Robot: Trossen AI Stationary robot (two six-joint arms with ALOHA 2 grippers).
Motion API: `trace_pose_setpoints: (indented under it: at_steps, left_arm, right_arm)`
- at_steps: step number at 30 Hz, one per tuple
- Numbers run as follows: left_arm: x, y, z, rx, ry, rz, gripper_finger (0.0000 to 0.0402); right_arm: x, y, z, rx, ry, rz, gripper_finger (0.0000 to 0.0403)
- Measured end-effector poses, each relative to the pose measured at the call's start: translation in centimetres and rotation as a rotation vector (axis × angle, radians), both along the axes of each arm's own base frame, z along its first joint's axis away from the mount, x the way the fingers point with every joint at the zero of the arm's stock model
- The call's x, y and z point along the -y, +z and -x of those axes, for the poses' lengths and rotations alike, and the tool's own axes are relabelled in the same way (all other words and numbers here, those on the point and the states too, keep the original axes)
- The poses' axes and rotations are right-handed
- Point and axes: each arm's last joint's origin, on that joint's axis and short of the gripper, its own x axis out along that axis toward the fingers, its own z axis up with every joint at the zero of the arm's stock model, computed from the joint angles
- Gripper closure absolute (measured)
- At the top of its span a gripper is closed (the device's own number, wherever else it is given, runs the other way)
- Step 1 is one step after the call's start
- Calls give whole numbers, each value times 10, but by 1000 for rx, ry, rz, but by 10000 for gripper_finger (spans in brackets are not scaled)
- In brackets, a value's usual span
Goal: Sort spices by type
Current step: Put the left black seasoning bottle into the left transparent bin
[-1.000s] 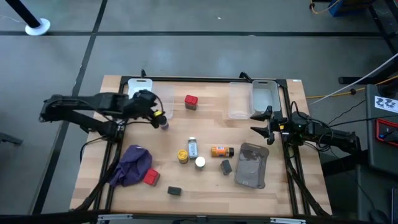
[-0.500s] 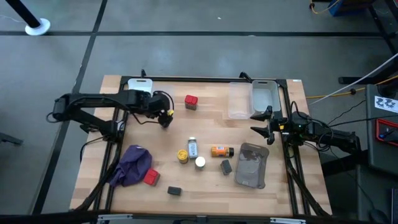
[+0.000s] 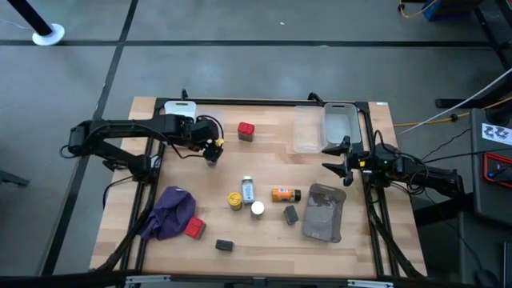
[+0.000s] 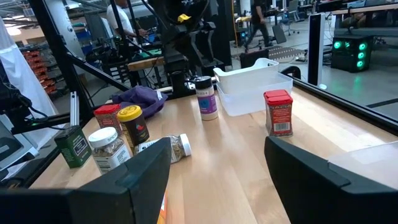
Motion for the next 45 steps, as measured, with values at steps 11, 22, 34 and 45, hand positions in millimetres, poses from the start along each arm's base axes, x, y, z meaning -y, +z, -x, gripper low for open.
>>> trace_pose_setpoints:
  at_steps: [11,22,34,45]
  left_arm:
    - [1,0,0,7,-9,37,125]
    - [12,-13,-10,-65,-44,62,125]
    - [12,-32,-24,-156,-44,63,125]
    - [12,-30,-22,-138,-42,73,125]
  right_arm:
    - [0,0,0,0,2,0,143]
    - [0,0,0,-1,3,0,143]
    - [0,0,0,0,4,0,143]
    - [0,0,0,0,4,0,143]
